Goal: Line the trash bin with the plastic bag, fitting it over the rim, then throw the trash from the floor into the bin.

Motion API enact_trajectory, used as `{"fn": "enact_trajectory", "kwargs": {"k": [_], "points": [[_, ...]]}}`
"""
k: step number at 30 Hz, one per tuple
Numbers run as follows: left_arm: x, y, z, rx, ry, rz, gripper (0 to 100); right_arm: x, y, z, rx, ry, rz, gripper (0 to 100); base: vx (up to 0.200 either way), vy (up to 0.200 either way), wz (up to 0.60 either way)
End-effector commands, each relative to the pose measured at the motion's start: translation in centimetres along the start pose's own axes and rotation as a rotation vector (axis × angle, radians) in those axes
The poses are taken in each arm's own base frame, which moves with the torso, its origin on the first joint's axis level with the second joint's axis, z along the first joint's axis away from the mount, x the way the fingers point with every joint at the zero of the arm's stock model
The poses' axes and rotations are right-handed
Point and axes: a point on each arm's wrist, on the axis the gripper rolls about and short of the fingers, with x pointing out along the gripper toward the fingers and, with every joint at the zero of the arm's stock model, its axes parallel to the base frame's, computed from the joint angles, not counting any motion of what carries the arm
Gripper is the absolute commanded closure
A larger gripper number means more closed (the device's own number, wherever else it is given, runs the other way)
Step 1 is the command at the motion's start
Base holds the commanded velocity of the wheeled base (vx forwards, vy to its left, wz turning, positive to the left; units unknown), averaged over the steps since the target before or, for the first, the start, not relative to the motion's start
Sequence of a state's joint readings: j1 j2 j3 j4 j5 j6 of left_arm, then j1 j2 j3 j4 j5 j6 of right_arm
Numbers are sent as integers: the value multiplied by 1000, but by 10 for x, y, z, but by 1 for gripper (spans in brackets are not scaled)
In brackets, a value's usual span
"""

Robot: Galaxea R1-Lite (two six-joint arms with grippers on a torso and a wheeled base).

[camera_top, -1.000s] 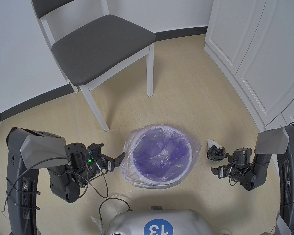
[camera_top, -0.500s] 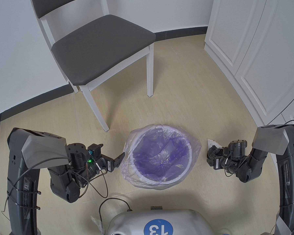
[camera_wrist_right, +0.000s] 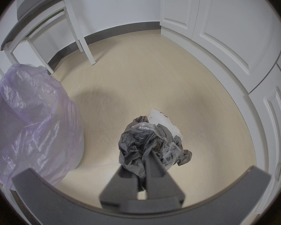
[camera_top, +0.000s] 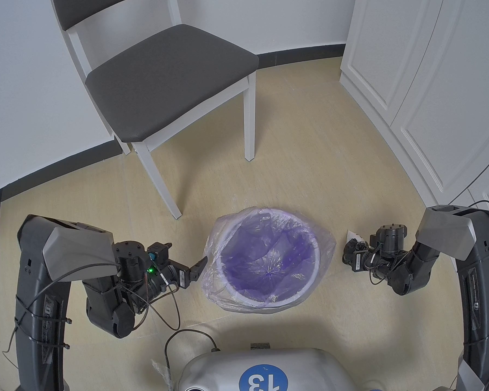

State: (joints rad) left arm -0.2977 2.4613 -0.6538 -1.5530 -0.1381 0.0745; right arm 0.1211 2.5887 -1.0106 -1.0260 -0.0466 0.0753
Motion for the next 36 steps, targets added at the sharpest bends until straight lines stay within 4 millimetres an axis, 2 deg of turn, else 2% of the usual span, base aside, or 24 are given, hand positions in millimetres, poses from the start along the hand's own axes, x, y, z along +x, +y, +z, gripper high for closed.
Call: {"fn": "enact_trajectory", "kwargs": {"k": [1,3,4,5,8,10,12,15,17,18,22,24,26,30,31,34,35,36], "points": [[1,0,-2,0,-6,1,0,-8,-3,-6,-44,8,1,100,0,0,0],[1,0,-2,0,-6,1,0,-14,-2,-3,-51,-12,7,100,0,0,0],[1,0,-2,0,-6,1,0,-27,-1,12,-55,-80,15,100,0,0,0],[1,0,-2,0,-6,1,0,-51,2,39,-59,-180,26,100,0,0,0],[0,0,-1,0,-9,1,0,-106,13,89,-92,-312,50,100,0,0,0],[0,0,1,3,-13,1,0,-144,29,115,-115,-376,92,100,0,0,0],[0,1,3,3,-19,3,0,-186,53,135,-137,-432,159,100,0,0,0],[-1,4,6,2,-28,13,0,-223,85,146,-167,-468,246,100,0,0,0],[-3,5,8,1,-33,14,0,-235,101,148,-192,-483,274,100,0,0,0],[-4,5,10,1,-39,16,0,-243,116,149,-219,-505,287,100,0,0,0],[-5,7,15,3,-51,20,0,-253,145,145,-272,-524,335,100,0,0,0],[-5,7,16,1,-55,22,0,-251,156,139,-291,-508,363,100,0,0,0],[-6,8,18,2,-61,23,0,-242,178,119,-329,-454,409,100,0,0,0],[-6,8,19,2,-64,23,0,-228,194,101,-366,-400,417,100,0,0,0],[-7,8,21,1,-67,23,0,-218,204,91,-395,-377,425,100,0,0,0],[-9,14,24,0,-77,39,0,-200,213,76,-443,-336,423,100,0,0,0],[-9,14,24,0,-77,39,0,-200,213,76,-443,-336,423,100,0,0,0],[-10,16,26,-1,-83,45,0,-189,217,69,-463,-317,421,100,0,0,0]]}}
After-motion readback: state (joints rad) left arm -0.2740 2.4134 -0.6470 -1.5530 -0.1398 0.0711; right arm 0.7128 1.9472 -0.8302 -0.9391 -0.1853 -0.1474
